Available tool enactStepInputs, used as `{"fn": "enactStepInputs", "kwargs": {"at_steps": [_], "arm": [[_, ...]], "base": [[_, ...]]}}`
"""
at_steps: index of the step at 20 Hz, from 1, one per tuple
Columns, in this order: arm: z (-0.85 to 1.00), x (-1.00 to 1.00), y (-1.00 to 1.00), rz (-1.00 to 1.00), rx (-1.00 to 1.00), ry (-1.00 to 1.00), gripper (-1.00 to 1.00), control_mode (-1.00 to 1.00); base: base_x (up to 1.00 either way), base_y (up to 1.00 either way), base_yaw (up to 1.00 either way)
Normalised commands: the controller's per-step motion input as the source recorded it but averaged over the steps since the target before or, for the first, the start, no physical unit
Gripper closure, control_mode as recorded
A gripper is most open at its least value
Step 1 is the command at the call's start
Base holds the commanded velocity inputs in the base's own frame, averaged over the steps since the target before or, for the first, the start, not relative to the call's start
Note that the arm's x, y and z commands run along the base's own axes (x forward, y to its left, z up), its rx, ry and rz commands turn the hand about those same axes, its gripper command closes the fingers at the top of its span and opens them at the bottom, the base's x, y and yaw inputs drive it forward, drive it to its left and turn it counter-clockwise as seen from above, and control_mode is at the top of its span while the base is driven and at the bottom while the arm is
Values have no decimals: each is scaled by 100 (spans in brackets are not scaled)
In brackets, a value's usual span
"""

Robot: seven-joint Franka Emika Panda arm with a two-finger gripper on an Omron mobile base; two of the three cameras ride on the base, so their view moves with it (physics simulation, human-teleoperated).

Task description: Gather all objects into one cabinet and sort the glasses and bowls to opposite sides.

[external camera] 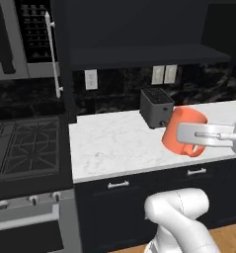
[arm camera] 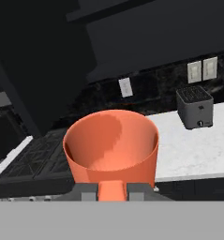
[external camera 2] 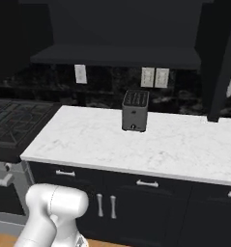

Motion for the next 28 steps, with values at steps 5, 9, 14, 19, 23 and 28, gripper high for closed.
{"fn": "enactStepInputs", "kwargs": {"at_steps": [5,9,14,19,23,28], "arm": [[0,0,0,0,0,0,100,100],[0,0,0,0,0,0,100,100],[0,0,0,0,0,0,100,100],[0,0,0,0,0,0,100,100],[0,0,0,0,0,0,100,100],[0,0,0,0,0,0,100,100]], "base": [[-42,75,-3],[-13,92,-2],[-15,94,-2],[-16,88,-1],[-12,88,0],[-15,87,0]]}}
